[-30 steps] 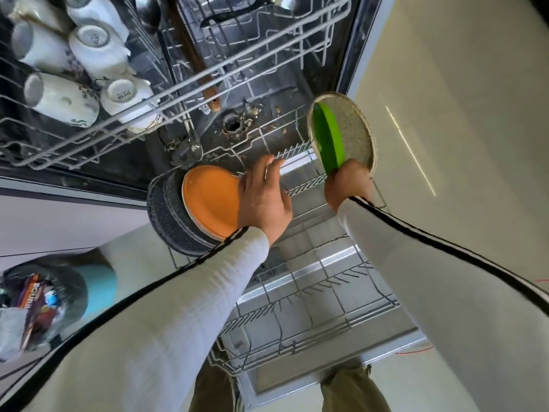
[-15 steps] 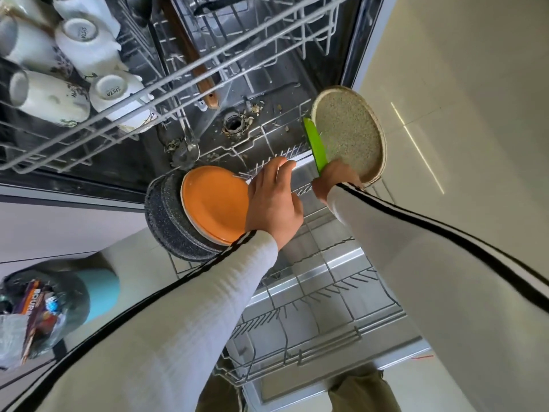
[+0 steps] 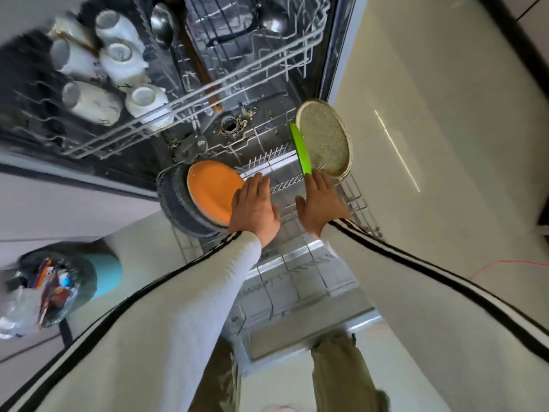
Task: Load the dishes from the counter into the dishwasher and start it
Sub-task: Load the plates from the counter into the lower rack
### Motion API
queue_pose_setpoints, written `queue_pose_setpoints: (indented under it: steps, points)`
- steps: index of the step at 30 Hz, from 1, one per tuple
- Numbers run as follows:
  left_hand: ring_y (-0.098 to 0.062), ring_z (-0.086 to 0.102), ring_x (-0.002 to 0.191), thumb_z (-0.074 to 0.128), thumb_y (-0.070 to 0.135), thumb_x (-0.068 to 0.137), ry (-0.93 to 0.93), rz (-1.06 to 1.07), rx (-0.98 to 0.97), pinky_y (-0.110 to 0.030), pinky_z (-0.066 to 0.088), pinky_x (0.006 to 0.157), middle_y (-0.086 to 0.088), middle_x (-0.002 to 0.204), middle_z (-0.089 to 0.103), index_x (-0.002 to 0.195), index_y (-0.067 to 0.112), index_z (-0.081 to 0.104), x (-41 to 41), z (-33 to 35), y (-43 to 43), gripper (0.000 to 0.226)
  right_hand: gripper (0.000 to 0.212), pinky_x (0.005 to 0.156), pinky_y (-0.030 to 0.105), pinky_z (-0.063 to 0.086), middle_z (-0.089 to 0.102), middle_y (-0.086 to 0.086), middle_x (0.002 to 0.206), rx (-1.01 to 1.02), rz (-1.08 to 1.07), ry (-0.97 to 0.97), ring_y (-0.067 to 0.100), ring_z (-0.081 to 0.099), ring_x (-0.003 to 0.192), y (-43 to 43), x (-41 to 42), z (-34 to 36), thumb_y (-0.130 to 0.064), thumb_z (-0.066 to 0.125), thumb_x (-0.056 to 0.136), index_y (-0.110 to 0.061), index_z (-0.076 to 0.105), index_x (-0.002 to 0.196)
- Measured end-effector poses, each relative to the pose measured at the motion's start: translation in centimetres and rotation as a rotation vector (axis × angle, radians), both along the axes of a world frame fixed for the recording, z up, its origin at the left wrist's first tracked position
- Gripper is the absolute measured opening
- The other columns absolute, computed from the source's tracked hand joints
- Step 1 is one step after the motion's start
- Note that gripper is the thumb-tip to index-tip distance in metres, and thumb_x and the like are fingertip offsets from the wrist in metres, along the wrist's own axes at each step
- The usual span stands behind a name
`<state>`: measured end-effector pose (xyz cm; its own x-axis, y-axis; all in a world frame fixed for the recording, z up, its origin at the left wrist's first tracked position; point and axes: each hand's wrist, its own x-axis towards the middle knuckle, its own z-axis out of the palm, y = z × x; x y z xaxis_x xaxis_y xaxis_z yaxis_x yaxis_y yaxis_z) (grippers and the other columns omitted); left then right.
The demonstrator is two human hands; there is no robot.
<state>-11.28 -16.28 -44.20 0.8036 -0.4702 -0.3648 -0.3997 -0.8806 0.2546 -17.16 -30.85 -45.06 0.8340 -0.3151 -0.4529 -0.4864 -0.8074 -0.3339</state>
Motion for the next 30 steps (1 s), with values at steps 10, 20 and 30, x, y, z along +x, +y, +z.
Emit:
queue_pose_setpoints:
  steps: [10,20,30]
  points:
    - [-0.024,0.005,0.153,0.029,0.043,0.104,0.079,0.131,0.075,-0.044,0.007,0.125,-0.006,0.167,0.004,0.158,0.012,0.012,-11.1,16.6,8.6,0.065,0.064,0.124,0.041,0.006,-0.002,0.009,0.166,-0.104,0.37,-0.007,0.025,-0.003,0.152,6.6,-8.5,15.7,-0.034,0.027,0.104,-0.009,0.002,0.157]
    - [-0.022,-0.004,0.154,0.022,0.046,0.105,0.009,0.55,0.07,-0.044,0.003,0.125,-0.005,0.167,-0.005,0.159,0.013,0.003,-22.6,28.7,23.3,0.066,0.063,0.124,0.038,0.003,-0.002,0.008,0.166,-0.092,0.735,-0.084,0.023,-0.002,0.152,22.7,-14.8,28.7,-0.036,0.026,0.105,-0.01,0.006,0.158]
    - [-0.02,0.001,0.153,0.03,0.044,0.103,-0.204,0.941,0.02,-0.041,0.003,0.124,-0.003,0.167,0.004,0.158,0.014,0.011,-25.9,37.3,52.2,0.066,0.064,0.123,0.04,0.012,0.014,0.016,0.163,-0.089,0.993,-0.361,0.03,0.013,0.151,51.2,-12.6,36.4,-0.035,0.038,0.1,-0.006,0.022,0.154]
